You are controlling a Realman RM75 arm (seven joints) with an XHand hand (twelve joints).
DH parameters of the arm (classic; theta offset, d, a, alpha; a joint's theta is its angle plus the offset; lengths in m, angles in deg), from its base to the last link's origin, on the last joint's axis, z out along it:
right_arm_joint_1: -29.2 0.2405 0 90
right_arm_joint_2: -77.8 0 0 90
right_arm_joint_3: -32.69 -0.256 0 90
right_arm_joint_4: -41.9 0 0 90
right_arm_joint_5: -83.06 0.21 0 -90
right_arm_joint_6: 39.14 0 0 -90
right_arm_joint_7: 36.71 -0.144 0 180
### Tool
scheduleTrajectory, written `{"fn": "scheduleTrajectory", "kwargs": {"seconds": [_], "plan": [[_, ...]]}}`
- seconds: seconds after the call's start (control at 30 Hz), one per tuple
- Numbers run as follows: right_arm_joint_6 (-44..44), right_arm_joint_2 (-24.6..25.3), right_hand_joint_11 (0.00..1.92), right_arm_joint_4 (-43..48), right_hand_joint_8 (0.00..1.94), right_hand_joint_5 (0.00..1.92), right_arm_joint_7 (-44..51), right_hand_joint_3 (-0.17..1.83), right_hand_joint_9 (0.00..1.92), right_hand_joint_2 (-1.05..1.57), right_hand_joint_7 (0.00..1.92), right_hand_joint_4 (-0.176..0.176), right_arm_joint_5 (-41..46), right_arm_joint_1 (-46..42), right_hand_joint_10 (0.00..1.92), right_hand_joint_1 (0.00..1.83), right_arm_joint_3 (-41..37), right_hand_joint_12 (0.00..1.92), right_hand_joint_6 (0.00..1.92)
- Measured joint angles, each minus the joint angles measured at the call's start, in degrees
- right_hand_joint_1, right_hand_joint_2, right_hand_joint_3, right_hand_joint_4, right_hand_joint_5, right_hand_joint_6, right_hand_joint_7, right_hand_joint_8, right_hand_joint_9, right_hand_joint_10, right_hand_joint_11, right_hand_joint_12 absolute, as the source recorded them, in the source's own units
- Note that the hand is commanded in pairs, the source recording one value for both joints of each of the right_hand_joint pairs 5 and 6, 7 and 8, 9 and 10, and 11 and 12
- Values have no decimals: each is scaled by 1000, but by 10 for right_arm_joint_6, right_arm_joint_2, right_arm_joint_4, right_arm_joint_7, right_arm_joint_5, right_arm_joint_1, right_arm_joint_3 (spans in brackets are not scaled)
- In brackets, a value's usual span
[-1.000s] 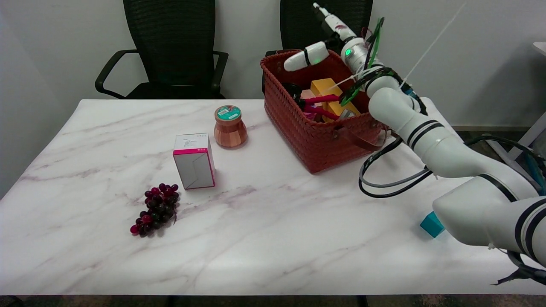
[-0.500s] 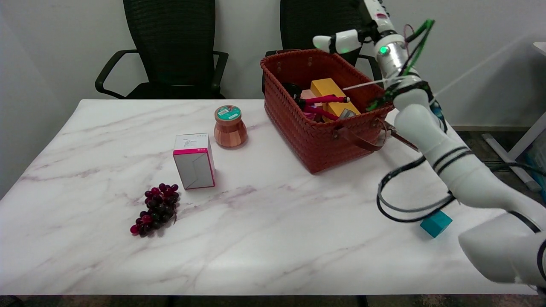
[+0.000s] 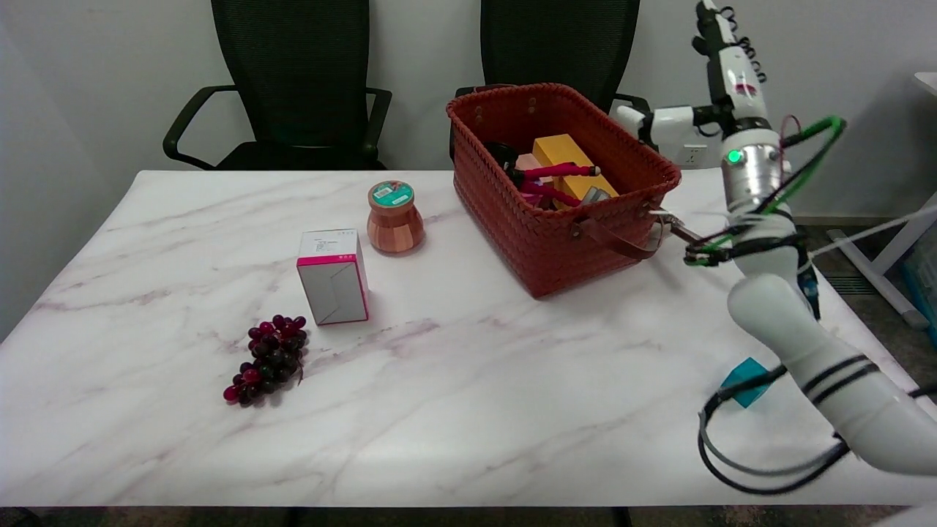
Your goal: Place the flexible tripod into the brown storage basket.
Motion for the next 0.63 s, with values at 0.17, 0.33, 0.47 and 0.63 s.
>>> {"fn": "scheduleTrajectory", "kwargs": {"seconds": [0.17,0.33,0.47,0.63], "plan": [[53,4,155,43,192,70,13,843,280,169,192,0,-3,-69,280,1128,-16,155,70],[118,11,173,76,212,69,21,858,292,174,212,0,-16,-128,292,1128,-18,173,69],[176,17,179,96,221,69,25,862,299,177,221,0,-30,-166,299,1128,-6,179,69],[251,23,185,112,229,68,29,862,308,192,229,0,-47,-204,308,1127,21,185,68]]}}
